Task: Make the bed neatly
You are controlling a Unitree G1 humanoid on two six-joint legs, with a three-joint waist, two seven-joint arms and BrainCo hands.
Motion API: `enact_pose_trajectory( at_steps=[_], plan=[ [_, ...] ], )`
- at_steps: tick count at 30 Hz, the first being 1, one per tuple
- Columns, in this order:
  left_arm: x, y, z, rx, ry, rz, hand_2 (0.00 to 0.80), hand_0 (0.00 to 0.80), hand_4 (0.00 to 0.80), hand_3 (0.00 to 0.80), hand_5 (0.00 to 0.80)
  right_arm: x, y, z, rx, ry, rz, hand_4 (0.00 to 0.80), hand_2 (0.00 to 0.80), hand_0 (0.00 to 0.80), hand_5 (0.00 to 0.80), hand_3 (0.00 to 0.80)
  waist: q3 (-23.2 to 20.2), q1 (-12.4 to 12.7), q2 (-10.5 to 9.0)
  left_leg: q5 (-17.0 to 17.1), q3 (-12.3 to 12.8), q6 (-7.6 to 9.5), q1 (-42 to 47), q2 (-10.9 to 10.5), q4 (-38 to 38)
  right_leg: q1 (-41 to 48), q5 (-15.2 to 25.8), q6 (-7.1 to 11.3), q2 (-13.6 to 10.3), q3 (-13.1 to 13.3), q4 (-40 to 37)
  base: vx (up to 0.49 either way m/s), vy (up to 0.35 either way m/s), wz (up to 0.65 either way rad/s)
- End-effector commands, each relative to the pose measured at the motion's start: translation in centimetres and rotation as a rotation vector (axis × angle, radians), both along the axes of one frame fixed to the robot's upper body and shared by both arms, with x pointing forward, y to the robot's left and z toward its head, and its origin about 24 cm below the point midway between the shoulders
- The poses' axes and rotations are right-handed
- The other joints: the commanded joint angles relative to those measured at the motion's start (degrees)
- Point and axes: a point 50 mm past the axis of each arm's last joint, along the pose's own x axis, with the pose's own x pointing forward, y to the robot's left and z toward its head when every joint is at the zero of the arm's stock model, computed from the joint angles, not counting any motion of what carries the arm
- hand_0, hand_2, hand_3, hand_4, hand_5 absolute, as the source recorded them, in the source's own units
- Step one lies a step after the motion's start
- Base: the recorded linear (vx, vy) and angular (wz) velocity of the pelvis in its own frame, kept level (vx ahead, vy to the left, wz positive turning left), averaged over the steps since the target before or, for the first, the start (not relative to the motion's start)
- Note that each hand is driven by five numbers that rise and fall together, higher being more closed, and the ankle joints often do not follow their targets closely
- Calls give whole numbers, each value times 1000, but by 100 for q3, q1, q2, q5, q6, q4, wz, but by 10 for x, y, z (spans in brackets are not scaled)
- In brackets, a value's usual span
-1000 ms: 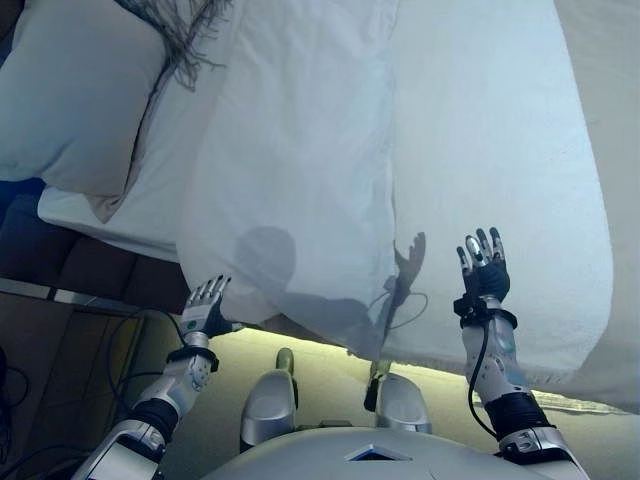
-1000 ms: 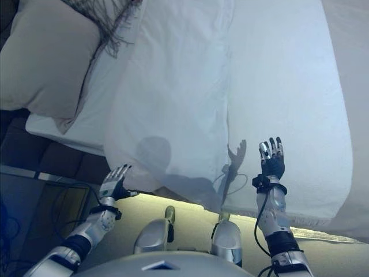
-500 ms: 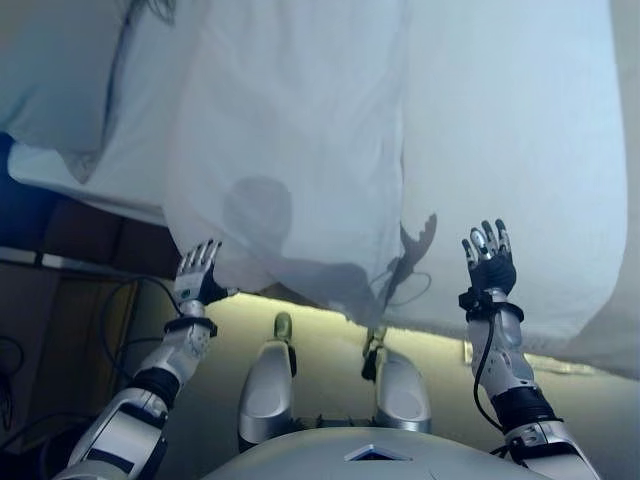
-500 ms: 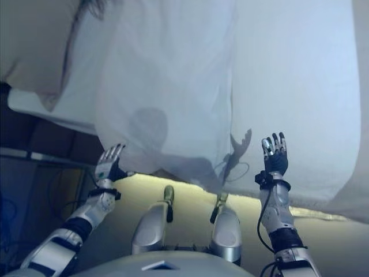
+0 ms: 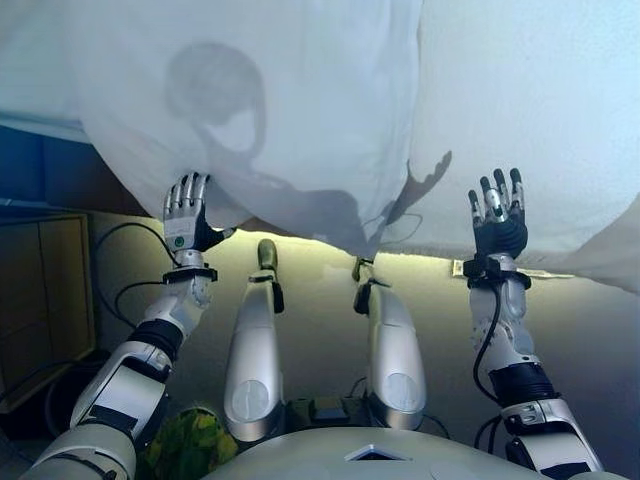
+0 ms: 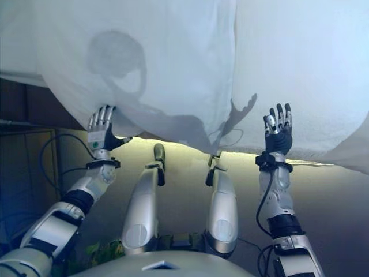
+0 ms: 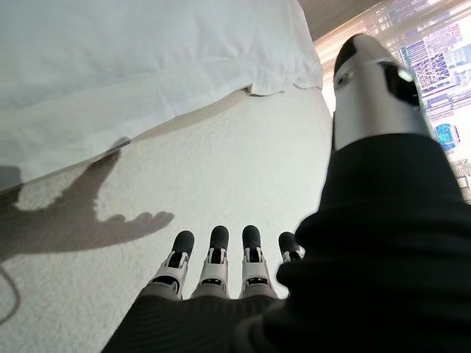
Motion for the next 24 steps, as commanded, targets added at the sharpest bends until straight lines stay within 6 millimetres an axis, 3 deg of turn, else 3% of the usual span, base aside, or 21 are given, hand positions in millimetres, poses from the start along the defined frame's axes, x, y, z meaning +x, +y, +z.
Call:
enact_pose_trajectory(
  at_steps=[1, 7, 16, 24],
  plan=[
    [2, 20, 19, 61, -101, 72, 0, 0, 0, 0, 0, -15, -17, 35, 1, -196, -73, 0, 0, 0, 0, 0, 27, -38, -100, 415, 135, -26, -89, 27, -239, 224, 10, 456, -369, 211, 228, -17, 46, -1],
    [4, 19, 19, 9, -123, 110, 0, 0, 0, 0, 0, -14, -16, 42, -31, -220, -60, 0, 0, 0, 0, 0, 27, -82, -73, 448, 130, -37, -227, -2, -287, 38, 79, 454, -400, 220, 166, -21, 53, -3],
    [4, 6, 15, -2, -128, 103, 0, 0, 0, 0, 0, -13, -8, 49, -35, -234, -64, 0, 0, 0, 0, 0, 27, -38, -193, 474, 76, -15, -387, 7, -365, -123, 155, 463, -351, 157, 78, -7, 1, -3],
    [6, 21, 19, 73, -115, 179, 0, 0, 0, 0, 0, -11, -3, 58, -38, -266, -45, 0, 0, 0, 0, 0, 27, -33, -272, 475, 32, 5, -545, 26, -353, -287, 185, 454, -313, 118, 80, -4, -2, 0]
  ],
)
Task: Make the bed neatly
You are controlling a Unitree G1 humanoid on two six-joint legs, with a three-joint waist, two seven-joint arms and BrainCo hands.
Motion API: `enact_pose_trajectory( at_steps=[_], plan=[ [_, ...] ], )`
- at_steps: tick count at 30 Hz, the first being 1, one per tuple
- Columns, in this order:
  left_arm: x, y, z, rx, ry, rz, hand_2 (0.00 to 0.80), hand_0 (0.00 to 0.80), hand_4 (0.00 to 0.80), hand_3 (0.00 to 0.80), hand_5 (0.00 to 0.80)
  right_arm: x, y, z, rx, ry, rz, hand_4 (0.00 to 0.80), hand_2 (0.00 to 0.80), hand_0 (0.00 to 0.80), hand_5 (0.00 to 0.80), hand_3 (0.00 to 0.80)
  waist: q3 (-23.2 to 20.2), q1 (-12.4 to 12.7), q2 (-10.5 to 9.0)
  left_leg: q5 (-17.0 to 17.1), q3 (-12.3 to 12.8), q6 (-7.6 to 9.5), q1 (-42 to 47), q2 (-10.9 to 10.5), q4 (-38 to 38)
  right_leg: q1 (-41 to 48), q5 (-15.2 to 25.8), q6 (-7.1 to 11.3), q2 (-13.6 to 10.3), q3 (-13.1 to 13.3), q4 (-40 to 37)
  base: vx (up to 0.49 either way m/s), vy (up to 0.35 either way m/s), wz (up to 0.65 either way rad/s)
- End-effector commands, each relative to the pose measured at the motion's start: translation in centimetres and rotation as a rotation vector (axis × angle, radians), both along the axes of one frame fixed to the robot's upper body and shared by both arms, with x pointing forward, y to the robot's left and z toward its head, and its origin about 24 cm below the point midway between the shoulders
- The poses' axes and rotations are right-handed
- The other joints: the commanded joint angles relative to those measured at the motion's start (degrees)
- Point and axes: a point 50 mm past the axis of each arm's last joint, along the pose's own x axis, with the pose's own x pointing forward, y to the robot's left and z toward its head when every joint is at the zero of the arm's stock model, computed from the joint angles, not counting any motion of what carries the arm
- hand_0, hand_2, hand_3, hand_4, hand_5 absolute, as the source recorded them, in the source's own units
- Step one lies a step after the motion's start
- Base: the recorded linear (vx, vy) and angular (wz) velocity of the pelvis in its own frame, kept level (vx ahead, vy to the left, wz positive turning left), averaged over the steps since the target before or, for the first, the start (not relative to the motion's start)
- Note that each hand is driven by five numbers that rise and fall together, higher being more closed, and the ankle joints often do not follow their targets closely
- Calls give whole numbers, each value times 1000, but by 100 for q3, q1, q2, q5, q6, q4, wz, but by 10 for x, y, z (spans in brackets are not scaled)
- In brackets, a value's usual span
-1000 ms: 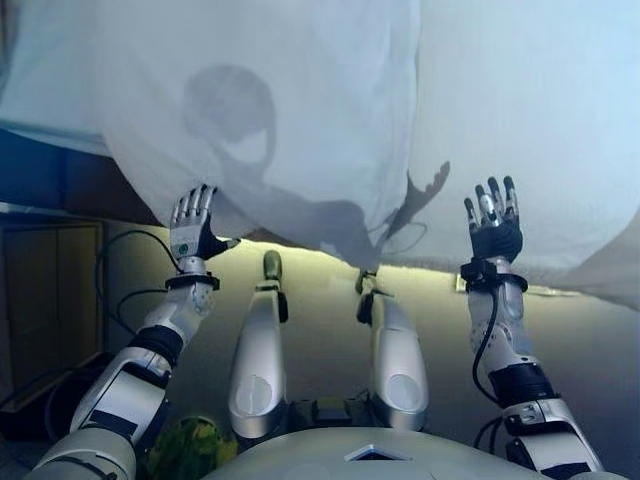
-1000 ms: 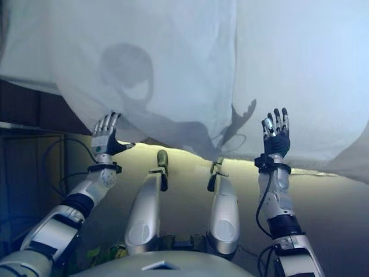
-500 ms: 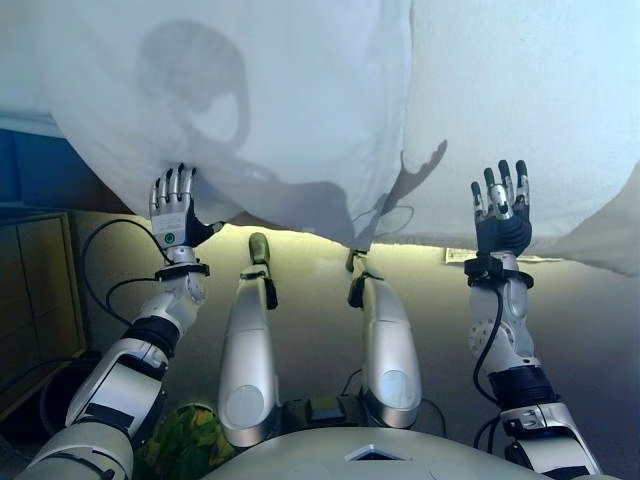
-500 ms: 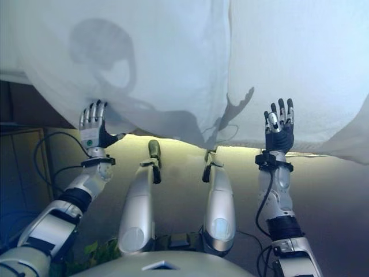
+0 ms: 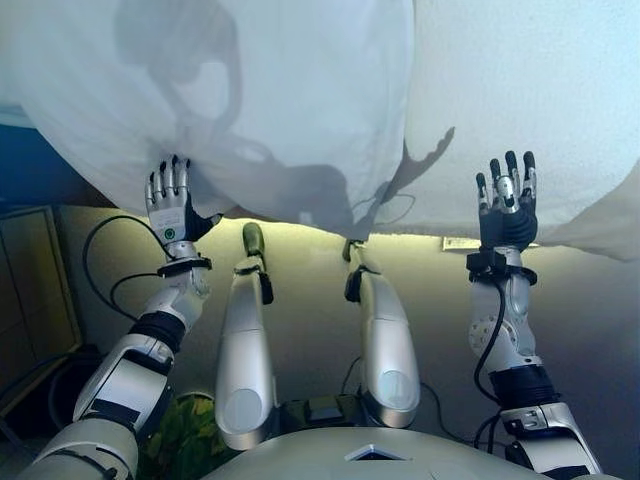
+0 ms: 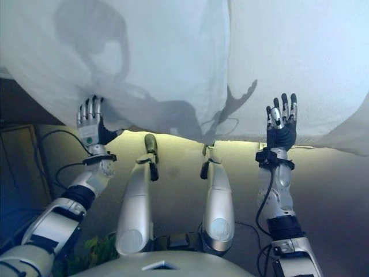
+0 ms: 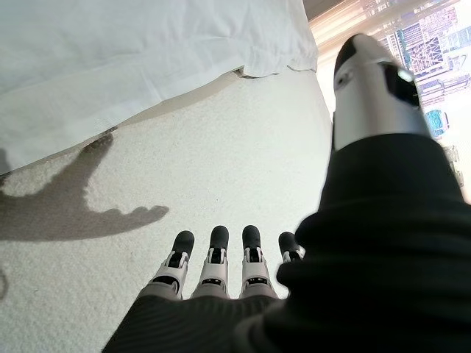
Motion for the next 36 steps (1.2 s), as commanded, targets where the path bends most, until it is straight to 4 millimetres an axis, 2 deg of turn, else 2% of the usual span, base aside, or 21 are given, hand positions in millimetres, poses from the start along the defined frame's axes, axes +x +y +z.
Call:
enact_pose_trajectory(
  at_steps=[1, 4, 5, 16, 17, 18, 36],
  plan=[
    [-1, 21, 8, 54, -25, 78, 0, 0, 0, 0, 0, -7, -9, 39, -60, -187, -34, 0, 0, 0, 0, 0, 14, 118, -36, 484, -90, -37, -21, 19, -414, 189, -17, 427, -346, 37, 312, -19, 10, -3],
    [-1, 26, 10, 67, -20, 90, 0, 0, 0, 0, 0, -7, -9, 41, -66, -190, -36, 0, 0, 0, 0, 0, 14, 122, -32, 475, -115, -39, -54, 20, -385, 140, -29, 416, -344, 41, 351, 20, 21, -4],
    [-3, 31, 9, 67, -15, 100, 0, 0, 0, 0, 0, -7, -9, 40, -71, -184, -36, 0, 0, 0, 0, 0, 14, 133, -9, 304, -145, -76, 33, 55, -341, 203, -183, 455, -311, 81, 426, 80, 32, -4],
    [4, 49, 27, 107, -33, 156, 0, 0, 0, 0, 0, -5, -10, 45, -91, -198, -30, 0, 0, 0, 0, 0, 14, 109, -4, 318, -179, -67, -165, 78, -319, -53, -210, 427, -279, 125, 521, 8, 13, -3],
    [4, 51, 28, 109, -28, 157, 781, 781, 781, 781, 781, -5, -10, 45, -89, -201, -29, 0, 0, 0, 0, 0, 14, 117, -9, 316, -188, -62, -173, 76, -329, -68, -204, 424, -274, 113, 523, 0, 0, 0],
    [4, 51, 29, 111, -28, 157, 800, 800, 800, 800, 800, -5, -10, 45, -89, -202, -29, 0, 0, 0, 0, 0, 14, 119, -14, 311, -194, -59, -176, 75, -328, -74, -201, 421, -277, 105, 529, 0, 0, 0],
    [1, 56, 27, 106, -17, 173, 800, 800, 800, 800, 800, -9, -9, 43, -95, -210, -10, 0, 0, 0, 0, 0, 14, 113, -5, 227, -220, -11, -149, 48, -236, -81, -252, 374, -275, 101, 673, -4, 1, 0]
  ],
)
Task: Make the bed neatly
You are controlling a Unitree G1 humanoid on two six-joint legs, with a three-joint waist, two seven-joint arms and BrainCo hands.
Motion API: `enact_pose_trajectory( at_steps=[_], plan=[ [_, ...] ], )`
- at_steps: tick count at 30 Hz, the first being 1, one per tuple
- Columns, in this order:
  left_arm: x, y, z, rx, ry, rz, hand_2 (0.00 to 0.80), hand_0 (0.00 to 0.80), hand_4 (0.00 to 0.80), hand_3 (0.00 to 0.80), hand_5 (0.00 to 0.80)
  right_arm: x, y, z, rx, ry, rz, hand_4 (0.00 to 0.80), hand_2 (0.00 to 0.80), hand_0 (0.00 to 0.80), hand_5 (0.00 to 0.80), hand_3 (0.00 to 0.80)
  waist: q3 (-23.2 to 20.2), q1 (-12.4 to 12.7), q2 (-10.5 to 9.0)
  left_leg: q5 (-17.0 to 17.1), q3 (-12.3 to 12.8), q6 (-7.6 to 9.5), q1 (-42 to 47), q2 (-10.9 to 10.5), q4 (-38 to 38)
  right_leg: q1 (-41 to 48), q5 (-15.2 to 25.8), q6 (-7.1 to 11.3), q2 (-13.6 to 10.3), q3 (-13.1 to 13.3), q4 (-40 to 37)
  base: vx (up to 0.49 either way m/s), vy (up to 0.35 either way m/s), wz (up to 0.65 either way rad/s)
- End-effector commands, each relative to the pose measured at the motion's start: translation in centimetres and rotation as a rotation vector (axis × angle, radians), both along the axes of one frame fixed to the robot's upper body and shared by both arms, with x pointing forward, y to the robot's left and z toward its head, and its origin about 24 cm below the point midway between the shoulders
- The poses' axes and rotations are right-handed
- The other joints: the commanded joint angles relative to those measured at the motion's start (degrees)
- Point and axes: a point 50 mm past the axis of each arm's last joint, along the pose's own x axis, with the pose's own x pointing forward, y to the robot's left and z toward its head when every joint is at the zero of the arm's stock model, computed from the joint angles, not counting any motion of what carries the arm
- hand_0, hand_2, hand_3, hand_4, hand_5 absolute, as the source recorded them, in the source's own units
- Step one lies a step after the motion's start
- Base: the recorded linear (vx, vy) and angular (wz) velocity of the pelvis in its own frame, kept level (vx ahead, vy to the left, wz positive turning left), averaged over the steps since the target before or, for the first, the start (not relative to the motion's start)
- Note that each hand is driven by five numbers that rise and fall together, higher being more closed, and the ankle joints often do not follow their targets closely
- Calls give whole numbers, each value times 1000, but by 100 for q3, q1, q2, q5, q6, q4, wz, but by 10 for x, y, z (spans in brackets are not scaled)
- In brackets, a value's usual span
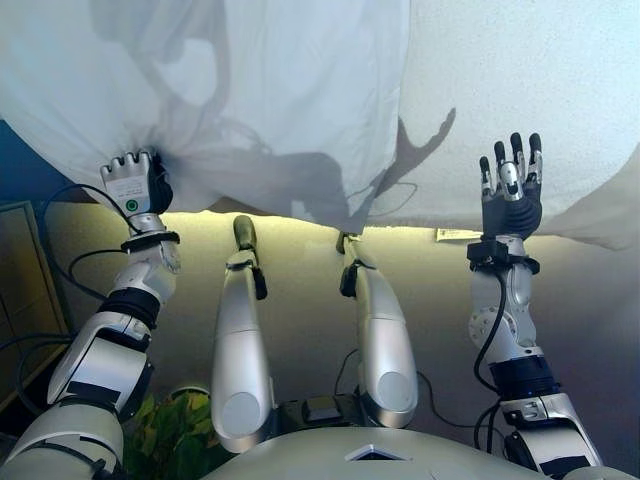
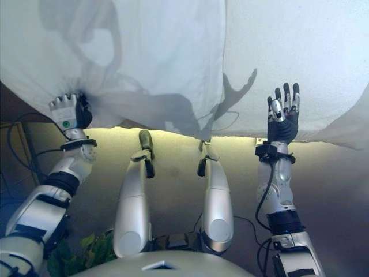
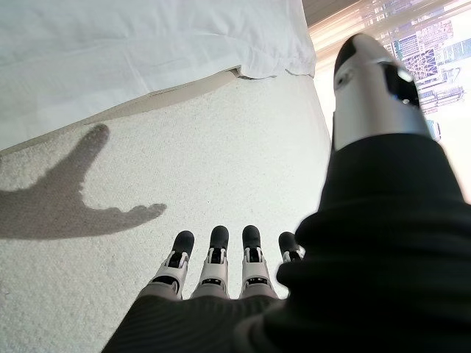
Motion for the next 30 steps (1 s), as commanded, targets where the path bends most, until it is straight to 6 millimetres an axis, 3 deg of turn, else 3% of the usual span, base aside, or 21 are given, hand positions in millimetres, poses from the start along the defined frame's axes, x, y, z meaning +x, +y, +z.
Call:
enact_pose_trajectory(
  at_steps=[1, 4, 7, 9, 19, 30],
  plan=[
    [-12, 21, -9, -3, 35, 90, 800, 800, 800, 800, 800, -16, -12, 31, -68, -164, -20, 0, 0, 0, 0, 0, 21, 96, 65, 476, -222, 59, -67, -81, -408, 37, -110, 349, -396, 6, 548, -68, 22, 1],
    [-13, 17, -15, -8, 48, 89, 800, 800, 800, 800, 800, -13, -8, 33, -75, -155, -25, 0, 0, 0, 0, 0, 21, 86, 104, 482, -229, 69, -50, -82, -413, 37, -156, 332, -406, 23, 589, 10, 31, 2],
    [-6, 1, -18, -23, 59, 56, 800, 800, 800, 800, 800, -1, 8, 42, -88, -144, -63, 0, 0, 0, 0, 0, 21, 185, 270, 520, -299, 69, -24, -160, -447, 44, -162, 347, -491, 1, 612, 31, 33, 3],
    [1, -11, -14, -15, 46, 32, 0, 0, 0, 0, 0, 8, 17, 44, -89, -143, -83, 0, 0, 0, 0, 0, 21, 262, 335, 534, -354, 73, -60, -203, -447, 15, -150, 357, -522, -35, 626, 2, -13, 8],
    [18, -30, -2, 7, 17, -24, 0, 0, 0, 0, 0, 28, 33, 50, -91, -141, -135, 0, 0, 0, 0, 0, 21, 479, 431, 347, -479, 64, -258, -227, -262, -152, -294, 419, -563, -105, 790, 12, -18, 8],
    [23, -39, 0, -8, 13, -30, 0, 0, 0, 0, 0, 32, 40, 51, -106, -153, -150, 0, 0, 0, 0, 0, 21, 469, 430, 326, -486, 67, -548, -217, -86, -470, -293, 408, -580, -71, 941, 0, 0, 0]
  ],
)
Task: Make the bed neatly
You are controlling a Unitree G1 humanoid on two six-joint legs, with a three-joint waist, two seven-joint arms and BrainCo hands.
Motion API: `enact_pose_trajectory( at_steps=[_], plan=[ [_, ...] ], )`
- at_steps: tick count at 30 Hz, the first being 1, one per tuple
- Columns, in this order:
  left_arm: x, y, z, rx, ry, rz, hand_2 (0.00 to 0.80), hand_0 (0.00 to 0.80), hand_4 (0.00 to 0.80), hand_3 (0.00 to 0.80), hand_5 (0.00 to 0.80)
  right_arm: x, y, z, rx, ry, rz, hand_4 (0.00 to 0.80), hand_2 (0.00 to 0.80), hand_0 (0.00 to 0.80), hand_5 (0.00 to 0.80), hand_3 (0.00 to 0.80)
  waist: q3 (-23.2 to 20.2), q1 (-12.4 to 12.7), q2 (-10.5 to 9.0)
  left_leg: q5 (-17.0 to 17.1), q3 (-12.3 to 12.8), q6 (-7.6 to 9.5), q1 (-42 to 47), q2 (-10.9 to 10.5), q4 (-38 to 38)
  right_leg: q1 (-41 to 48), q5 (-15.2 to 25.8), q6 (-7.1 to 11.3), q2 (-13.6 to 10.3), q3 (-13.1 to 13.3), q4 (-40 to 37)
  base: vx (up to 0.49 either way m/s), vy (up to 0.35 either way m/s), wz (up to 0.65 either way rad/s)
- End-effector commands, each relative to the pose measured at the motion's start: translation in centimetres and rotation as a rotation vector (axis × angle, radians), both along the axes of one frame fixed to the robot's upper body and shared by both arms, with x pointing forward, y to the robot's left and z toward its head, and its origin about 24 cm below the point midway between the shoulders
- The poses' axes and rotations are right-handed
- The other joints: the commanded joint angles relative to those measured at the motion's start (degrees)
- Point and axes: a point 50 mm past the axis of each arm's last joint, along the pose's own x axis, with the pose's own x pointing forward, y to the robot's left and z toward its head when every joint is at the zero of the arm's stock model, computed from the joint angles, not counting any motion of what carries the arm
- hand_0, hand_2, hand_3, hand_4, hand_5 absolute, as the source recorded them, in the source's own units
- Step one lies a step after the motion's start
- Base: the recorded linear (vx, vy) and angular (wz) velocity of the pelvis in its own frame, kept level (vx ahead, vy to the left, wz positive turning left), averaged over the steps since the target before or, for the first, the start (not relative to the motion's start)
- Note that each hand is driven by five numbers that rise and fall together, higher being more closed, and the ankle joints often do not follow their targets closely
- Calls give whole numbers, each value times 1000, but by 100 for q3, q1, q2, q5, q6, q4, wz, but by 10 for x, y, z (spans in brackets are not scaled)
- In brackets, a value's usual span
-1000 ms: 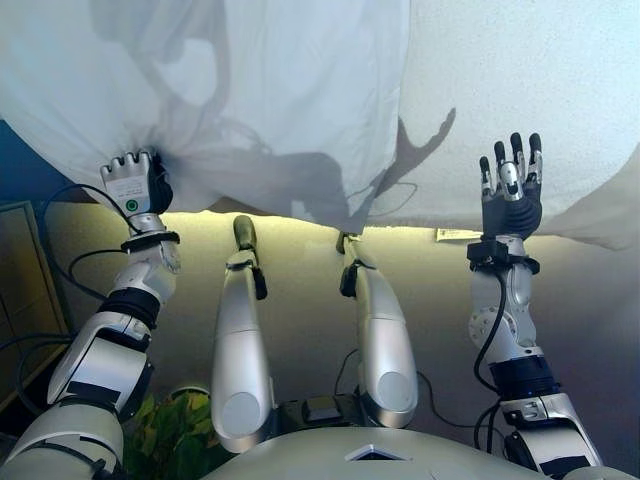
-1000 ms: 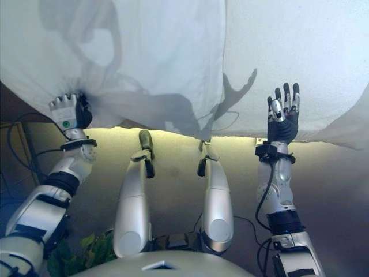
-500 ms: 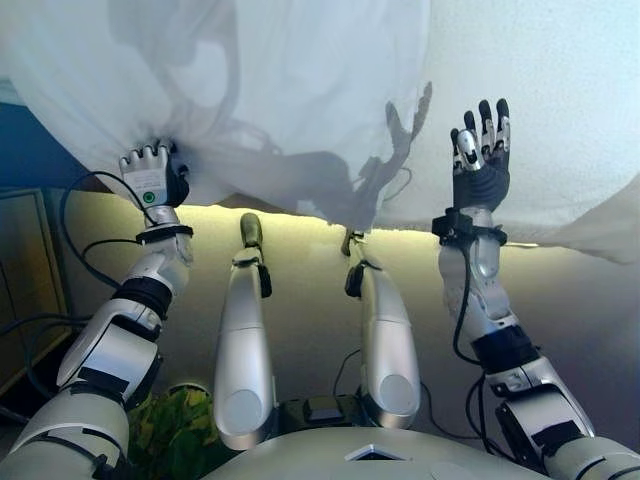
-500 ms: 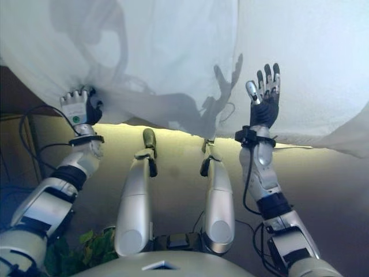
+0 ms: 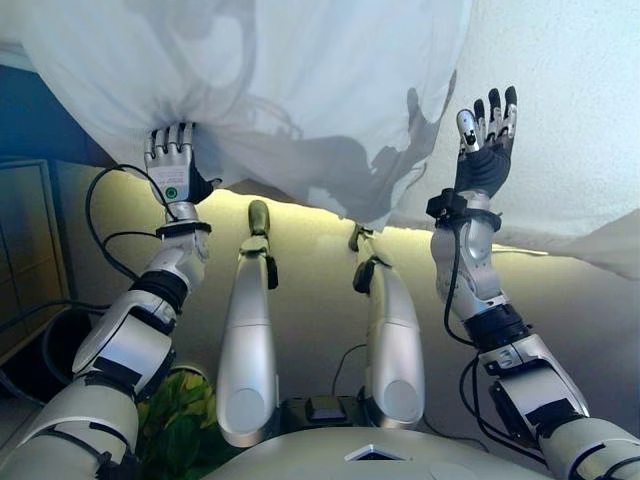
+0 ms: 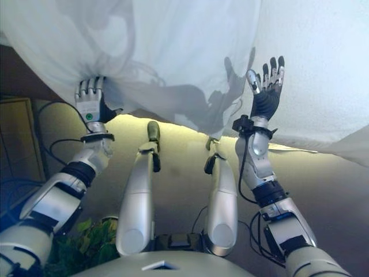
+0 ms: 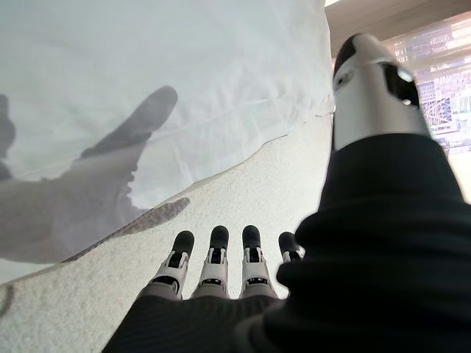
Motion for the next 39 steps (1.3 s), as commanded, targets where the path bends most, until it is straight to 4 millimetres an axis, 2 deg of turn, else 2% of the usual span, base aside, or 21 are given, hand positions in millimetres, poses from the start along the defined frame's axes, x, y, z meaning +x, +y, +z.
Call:
enact_pose_trajectory(
  at_steps=[1, 12, 14, 15, 16, 18, 19, 20, 21, 28, 39],
  plan=[
    [-2, 9, -3, -33, -3, 78, 0, 0, 0, 0, 0, -12, -9, 18, -38, -139, -38, 0, 0, 0, 0, 0, 3, 2, 313, 245, -290, 29, -28, -55, -291, 61, -133, 454, -379, 61, 433, 6, 33, 0],
    [6, 16, 12, -39, -38, 117, 0, 0, 0, 0, 0, -10, -3, 19, -82, -163, -32, 0, 0, 0, 0, 0, 3, -109, 348, 201, -201, 34, -274, -18, -84, -238, -140, 419, -407, 188, 608, -3, 39, -2],
    [8, 16, 17, -42, -51, 117, 110, 110, 110, 110, 110, -10, -3, 21, -87, -171, -32, 0, 0, 0, 0, 0, 3, -116, 365, 123, -193, 49, -382, -20, 86, -343, -208, 387, -414, 233, 779, -22, 19, -5],
    [8, 16, 18, -40, -54, 114, 138, 138, 138, 138, 138, -9, -4, 21, -87, -173, -32, 0, 0, 0, 0, 0, 3, -116, 375, 74, -188, 70, -439, -25, 199, -401, -243, 366, -421, 253, 905, -20, 13, -3],
    [9, 16, 19, -39, -54, 110, 207, 207, 207, 207, 207, -9, -4, 22, -88, -173, -33, 0, 0, 0, 0, 0, 3, -112, 386, 17, -186, 87, -480, -32, 307, -444, -289, 345, -427, 274, 1022, 0, 0, 0],
    [10, 14, 19, -36, -46, 105, 427, 427, 427, 427, 427, -9, -4, 21, -87, -172, -34, 0, 0, 0, 0, 0, 3, -108, 415, -116, -179, 138, -597, -57, 588, -567, -371, 296, -439, 327, 1320, 0, 0, 0],
    [10, 13, 19, -36, -41, 104, 577, 577, 577, 577, 577, -9, -4, 21, -88, -169, -34, 0, 0, 0, 0, 0, 3, -108, 424, -175, -183, 155, -642, -69, 708, -619, -409, 280, -443, 356, 1439, 0, 0, 0],
    [10, 13, 18, -36, -36, 103, 634, 634, 634, 634, 634, -9, -3, 21, -90, -167, -36, 0, 0, 0, 0, 0, 3, -109, 435, -228, -181, 172, -682, -80, 812, -666, -439, 266, -446, 380, 1536, 0, 0, 0],
    [11, 12, 17, -40, -28, 104, 800, 800, 800, 800, 800, -8, -3, 21, -93, -164, -37, 0, 0, 0, 0, 0, 3, -114, 449, -276, -176, 192, -724, -88, 916, -718, -475, 244, -443, 412, 1643, 16, 37, -3],
    [11, 9, 15, -55, -22, 101, 800, 800, 800, 800, 800, -6, -2, 21, -103, -162, -50, 0, 0, 0, 0, 0, 3, -161, 520, -385, -146, 250, -899, -118, 1147, -989, -543, 206, -394, 573, 1945, 4, 30, -5],
    [10, 14, 16, -62, -24, 117, 800, 800, 800, 800, 800, -4, -2, 22, -110, -168, -40, 0, 0, 0, 0, 0, 3, -151, 553, -376, -124, 256, -820, -125, 1077, -949, -519, 205, -424, 554, 1903, -1, 3, -2]
  ],
)
